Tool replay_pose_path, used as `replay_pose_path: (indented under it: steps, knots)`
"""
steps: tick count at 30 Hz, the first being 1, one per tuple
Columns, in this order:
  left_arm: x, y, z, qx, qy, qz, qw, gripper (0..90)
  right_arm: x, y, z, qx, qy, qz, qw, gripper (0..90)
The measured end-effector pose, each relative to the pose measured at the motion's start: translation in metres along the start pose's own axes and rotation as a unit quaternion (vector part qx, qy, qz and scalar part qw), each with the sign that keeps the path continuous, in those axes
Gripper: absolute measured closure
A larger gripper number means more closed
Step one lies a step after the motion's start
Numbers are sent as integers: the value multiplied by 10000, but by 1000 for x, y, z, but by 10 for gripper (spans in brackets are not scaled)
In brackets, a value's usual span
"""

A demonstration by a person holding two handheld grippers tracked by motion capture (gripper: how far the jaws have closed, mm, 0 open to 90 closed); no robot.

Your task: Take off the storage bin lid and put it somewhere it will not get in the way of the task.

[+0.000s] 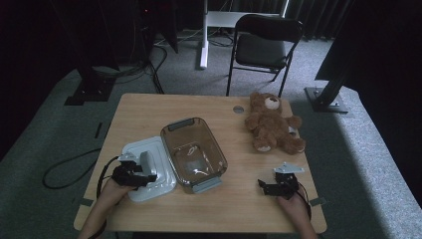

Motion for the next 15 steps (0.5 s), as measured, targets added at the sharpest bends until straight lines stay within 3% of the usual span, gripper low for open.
replay_pose_path:
  steps: [4, 7, 11, 13, 15]
  knots:
    - [-3, 1, 0, 24, -151, -87, 9998, 174, 0, 0, 0, 1, 1, 0, 10000, 136]
    - [-7, 3, 3, 101, -453, -99, 9989, 106, 0, 0, 0, 0, 0, -1, 10000, 136]
    - [-14, 4, 6, -26, -611, -233, 9979, 105, 0, 0, 0, 2, 0, -1, 10000, 136]
    - [-17, 6, 9, -145, -657, -268, 9974, 16, 0, 0, 0, 2, 0, -1, 10000, 136]
    - [-19, 7, 12, -197, -715, -294, 9968, 5, 0, 0, 0, 1, 0, 0, 10000, 136]
Point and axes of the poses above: each handheld gripper's, and its own axes: x roughly forward along the jaws, y roughly out of its underside, z roughly to its left, the point moved 9 cm from there along x, roughly forward along the jaws, and after that the axes turned 10 degrees about z, right-handed, at the moved point
